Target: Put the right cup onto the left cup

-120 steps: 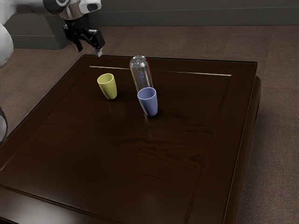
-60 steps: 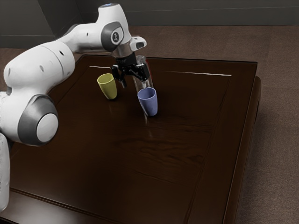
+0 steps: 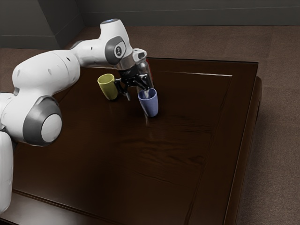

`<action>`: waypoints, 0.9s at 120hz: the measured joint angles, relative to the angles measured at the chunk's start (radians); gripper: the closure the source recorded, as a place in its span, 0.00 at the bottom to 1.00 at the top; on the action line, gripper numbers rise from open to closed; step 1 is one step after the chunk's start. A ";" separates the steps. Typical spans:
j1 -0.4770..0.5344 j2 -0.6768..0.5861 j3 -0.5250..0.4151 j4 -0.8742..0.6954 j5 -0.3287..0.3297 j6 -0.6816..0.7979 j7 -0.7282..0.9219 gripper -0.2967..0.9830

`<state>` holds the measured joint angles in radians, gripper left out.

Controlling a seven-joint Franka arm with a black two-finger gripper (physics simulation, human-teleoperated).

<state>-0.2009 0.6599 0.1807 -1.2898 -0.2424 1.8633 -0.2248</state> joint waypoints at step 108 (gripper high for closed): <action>-0.046 -0.303 0.001 -0.376 0.006 0.053 -0.137 0.84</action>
<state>-0.2469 0.3566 0.1820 -1.6657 -0.2368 1.9161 -0.3623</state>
